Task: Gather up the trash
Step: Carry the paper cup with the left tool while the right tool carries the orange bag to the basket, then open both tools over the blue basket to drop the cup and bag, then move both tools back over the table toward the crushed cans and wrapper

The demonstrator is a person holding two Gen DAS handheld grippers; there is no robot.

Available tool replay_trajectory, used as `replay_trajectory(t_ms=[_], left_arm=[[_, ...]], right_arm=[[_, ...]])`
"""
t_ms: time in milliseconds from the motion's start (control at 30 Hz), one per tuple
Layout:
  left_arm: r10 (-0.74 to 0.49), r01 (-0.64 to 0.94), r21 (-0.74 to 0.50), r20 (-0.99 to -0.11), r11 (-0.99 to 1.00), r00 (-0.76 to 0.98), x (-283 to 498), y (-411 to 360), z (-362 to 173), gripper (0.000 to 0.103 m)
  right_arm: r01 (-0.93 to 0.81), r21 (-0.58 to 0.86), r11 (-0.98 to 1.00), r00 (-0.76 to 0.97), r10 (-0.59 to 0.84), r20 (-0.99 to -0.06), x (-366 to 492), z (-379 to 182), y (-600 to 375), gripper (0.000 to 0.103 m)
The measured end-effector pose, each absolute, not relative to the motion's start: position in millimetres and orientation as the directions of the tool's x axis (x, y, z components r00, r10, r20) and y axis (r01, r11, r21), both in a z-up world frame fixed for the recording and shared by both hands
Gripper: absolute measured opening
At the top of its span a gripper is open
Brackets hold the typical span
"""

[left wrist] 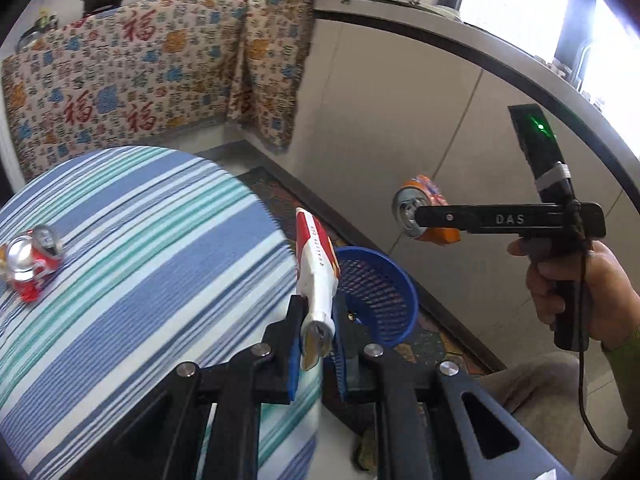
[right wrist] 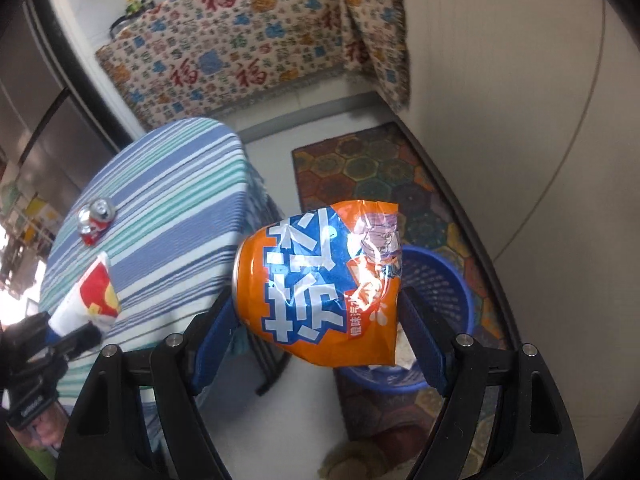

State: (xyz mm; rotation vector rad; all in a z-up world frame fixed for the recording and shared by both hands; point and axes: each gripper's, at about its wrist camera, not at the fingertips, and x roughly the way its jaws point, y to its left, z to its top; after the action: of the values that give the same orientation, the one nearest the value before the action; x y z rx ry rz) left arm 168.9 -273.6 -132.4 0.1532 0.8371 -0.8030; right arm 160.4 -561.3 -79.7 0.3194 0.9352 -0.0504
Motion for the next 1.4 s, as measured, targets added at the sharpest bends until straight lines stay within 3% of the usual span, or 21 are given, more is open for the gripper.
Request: replay_trajectory(t_ms=[433,500,567,600,633,733,833,1100,1233,1400], left_arm=[[-0.546,0.701,-0.241,-0.8,0.671,0.248,215,-443,-240,0.02],[-0.536,0.698,-0.239,-0.808,0.676,0.243,221,-453,-256,0.025],[-0.53,0.693,-0.237,-0.812,0.681,0.244,230,-464,-271,0.055],[-0.523,0.685,-0.232,-0.815,0.69,0.251,232,-465,-278,0.063],[-0.513,0.674,-0.231,-0.82,0.702,0.253,238,-468,-285,0.069],[-0.505,0.619,-0.284,-0.837,0.732,0.213,257,-468,-300,0.069],[-0.53,0.589,-0.322,-0.82,0.741,0.218,262,-450,-287,0.069],[-0.573,0.635,-0.298,-0.769,0.713,0.282,202,-352,-195,0.069],[-0.505,0.612,-0.202,-0.778,0.764,0.374,181,-267,-164,0.069],[-0.346,0.479,-0.076,-0.79,0.875,0.506,189,-154,-156,0.069]], right_arm=[[0.351,0.451,0.821,0.559,0.203,-0.804,166,-162,-679,0.081],[0.361,0.477,0.801,0.557,0.225,-0.799,171,-174,-687,0.081],[0.363,0.507,0.782,0.561,0.252,-0.789,175,-185,-694,0.084],[0.365,0.523,0.771,0.566,0.262,-0.782,176,-190,-699,0.088],[0.376,0.532,0.759,0.574,0.26,-0.777,177,-194,-703,0.099],[0.397,0.571,0.719,0.61,0.257,-0.749,176,-199,-708,0.101],[0.404,0.556,0.726,0.635,0.215,-0.742,168,-189,-706,0.1],[0.293,0.334,0.896,0.688,0.044,-0.724,158,-99,-637,0.1],[0.136,0.258,0.957,0.711,0.087,-0.698,166,-65,-554,0.101],[-0.082,0.249,0.965,0.647,0.242,-0.723,194,-69,-431,0.101]])
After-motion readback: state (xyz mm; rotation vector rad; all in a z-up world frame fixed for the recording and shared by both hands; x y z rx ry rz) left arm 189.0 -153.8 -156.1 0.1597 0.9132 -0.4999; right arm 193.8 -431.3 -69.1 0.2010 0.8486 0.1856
